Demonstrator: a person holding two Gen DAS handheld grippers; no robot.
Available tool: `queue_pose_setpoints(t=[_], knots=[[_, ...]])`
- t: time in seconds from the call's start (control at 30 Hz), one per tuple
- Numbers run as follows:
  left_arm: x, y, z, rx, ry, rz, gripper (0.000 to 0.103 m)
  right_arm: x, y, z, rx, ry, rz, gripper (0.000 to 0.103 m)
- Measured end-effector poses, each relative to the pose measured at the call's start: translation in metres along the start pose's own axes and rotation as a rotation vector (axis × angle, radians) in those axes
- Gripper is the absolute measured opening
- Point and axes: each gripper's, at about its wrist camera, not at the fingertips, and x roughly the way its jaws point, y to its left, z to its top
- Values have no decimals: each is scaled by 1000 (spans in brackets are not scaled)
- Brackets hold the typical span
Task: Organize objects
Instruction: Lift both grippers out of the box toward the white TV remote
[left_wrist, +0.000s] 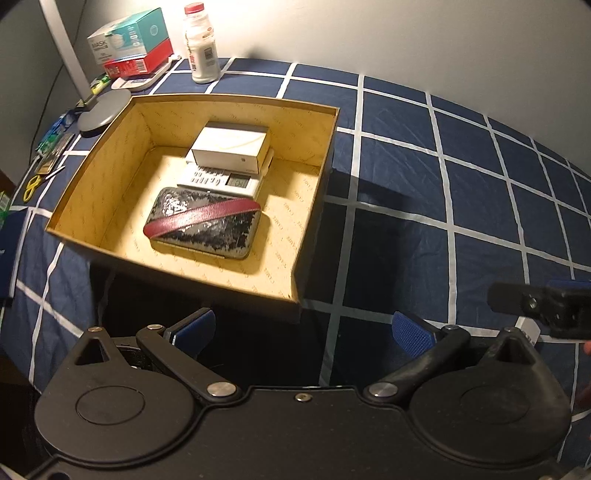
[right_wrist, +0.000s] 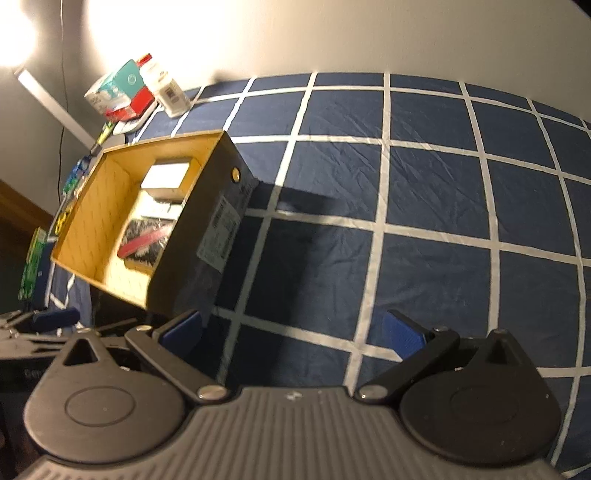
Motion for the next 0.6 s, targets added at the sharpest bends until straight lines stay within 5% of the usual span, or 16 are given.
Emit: queue_pose_setpoints(t=[0.6], knots=[[-5,-41,-58,36,20,-44,103,-28,-44,-57,-51,39,-67,103]])
